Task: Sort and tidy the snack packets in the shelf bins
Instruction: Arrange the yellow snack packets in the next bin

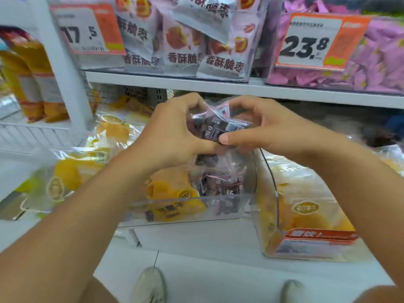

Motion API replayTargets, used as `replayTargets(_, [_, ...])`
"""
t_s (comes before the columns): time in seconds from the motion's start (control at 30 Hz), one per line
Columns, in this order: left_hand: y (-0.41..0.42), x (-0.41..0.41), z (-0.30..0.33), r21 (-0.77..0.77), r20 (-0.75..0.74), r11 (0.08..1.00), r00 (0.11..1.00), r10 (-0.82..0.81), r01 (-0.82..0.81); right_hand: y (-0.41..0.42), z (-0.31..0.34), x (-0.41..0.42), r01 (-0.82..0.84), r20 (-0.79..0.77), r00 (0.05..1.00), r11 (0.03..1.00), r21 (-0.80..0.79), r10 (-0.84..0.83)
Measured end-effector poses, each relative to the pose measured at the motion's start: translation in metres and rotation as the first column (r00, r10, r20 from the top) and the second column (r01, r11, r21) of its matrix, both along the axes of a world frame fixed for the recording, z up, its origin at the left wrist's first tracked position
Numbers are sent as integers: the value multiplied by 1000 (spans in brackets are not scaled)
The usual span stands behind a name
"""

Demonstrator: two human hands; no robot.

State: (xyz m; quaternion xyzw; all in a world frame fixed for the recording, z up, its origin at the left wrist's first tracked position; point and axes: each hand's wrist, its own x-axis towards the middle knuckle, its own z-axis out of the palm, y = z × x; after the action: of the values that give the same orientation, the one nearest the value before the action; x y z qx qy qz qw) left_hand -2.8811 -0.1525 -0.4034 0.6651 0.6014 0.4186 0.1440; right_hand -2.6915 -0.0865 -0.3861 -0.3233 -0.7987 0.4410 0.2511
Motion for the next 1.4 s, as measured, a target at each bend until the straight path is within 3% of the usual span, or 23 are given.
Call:
replayTargets(0.07, [1, -3, -4, -65, 20, 997, 999, -42, 43, 4, -2, -6, -11, 64, 998, 997, 70, 7])
replayTargets(0.27, [4, -1, -11, -189, -144, 982, 989, -37, 9, 10, -8, -11, 28, 355, 922, 943, 331, -152])
replayTargets(0.4, [8, -3, -8, -16, -435, 990, 893, 120, -141, 12, -8, -8, 127, 396, 858, 883, 452, -326])
replayTargets(0.53, [15, -1, -7, 46, -629, 970, 748, 213, -238, 9, -3, -23, 46, 561, 741, 861, 507, -369])
replayTargets(0.73, [13, -3, -2, -86, -490, 986, 867, 86, -146, -2, 8, -13, -84, 670, 676, 872, 483, -307])
replayTargets(0.9, [15, 1, -9, 2, -422, 991, 898, 122, -133, -28, -6, -12, -360, 748, 588, 729, 582, -306])
replayTargets(1.03, [17, -1, -7, -119, -409, 988, 912, 39, -95, -29, -17, -15, -411, 830, 513, 786, 461, -219])
replayTargets(1.1, [17, -1, -6, -95, -411, 991, 910, 52, -99, -26, -13, -10, -369, 793, 574, 799, 474, -205])
replayTargets(1.2, [19, 2, -4, -60, -381, 995, 923, 52, -81, -26, -2, -1, -213, 633, 761, 864, 456, -146])
replayTargets(1.3, [21, 6, -2, -64, -374, 996, 927, 37, -65, -20, -7, -4, -214, 636, 760, 871, 443, -136])
replayTargets(1.4, [21, 8, -4, -52, -401, 994, 914, 65, -94, -17, -14, -17, -265, 697, 688, 822, 504, -205])
